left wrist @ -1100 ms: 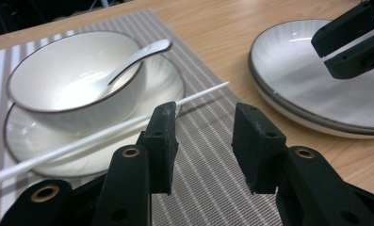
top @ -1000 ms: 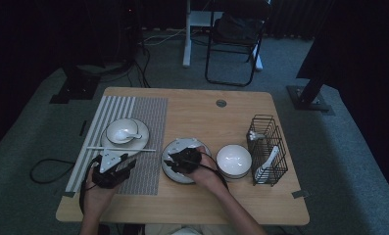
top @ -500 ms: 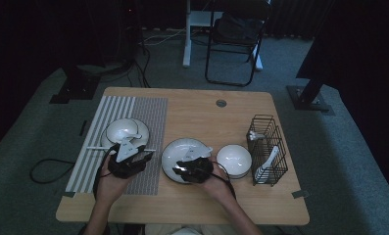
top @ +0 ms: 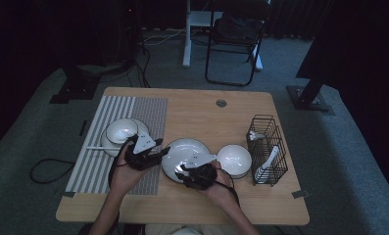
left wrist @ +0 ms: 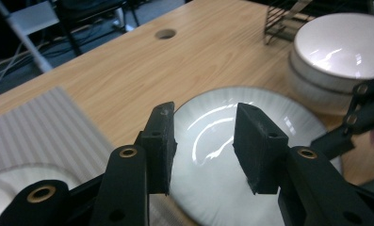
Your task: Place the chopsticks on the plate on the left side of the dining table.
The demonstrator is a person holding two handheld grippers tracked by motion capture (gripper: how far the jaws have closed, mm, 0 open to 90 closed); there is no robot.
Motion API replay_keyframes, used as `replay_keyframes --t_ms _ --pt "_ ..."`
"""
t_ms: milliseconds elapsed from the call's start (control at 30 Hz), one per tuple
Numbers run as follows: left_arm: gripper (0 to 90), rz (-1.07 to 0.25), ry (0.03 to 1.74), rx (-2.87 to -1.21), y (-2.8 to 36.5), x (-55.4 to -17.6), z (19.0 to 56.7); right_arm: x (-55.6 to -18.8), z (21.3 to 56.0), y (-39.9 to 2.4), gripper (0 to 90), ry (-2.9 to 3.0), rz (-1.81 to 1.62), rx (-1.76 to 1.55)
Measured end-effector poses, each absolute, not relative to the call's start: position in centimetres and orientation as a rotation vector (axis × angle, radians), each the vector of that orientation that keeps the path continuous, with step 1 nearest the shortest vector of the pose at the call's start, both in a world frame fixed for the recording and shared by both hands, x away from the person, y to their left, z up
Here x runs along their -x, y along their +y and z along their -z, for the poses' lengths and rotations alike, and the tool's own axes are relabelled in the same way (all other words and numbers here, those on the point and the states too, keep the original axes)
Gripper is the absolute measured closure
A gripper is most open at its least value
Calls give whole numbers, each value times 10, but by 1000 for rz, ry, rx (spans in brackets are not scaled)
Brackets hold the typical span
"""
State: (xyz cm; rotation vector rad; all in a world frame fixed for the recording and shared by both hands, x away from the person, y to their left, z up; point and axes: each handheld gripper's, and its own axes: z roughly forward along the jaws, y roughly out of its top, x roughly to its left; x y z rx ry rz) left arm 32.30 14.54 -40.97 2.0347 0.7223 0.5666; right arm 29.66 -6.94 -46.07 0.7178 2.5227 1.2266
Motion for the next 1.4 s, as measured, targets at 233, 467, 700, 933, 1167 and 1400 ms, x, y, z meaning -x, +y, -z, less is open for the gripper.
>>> replay_keyframes --t_ms 233,467,700,933,1167,1400 --pt "594 -543 647 -2052 123 -332 399 -289 465 -78 678 2510 -1203 -718" --pt "593 -526 574 -2067 101 -338 388 -286 468 -91 685 2507 -1250 -734" --pt "600 -483 523 -2075 80 -350 381 -283 474 -99 691 2501 -1248 -753" --pt "599 -461 481 -2088 64 -358 375 -280 478 -110 705 2496 -1234 -788" --pt "595 -439 452 -2089 51 -364 368 -274 480 -113 686 2458 -1192 -783" --pt "586 -424 433 -2097 41 -369 364 -272 481 -117 685 2440 -1201 -795"
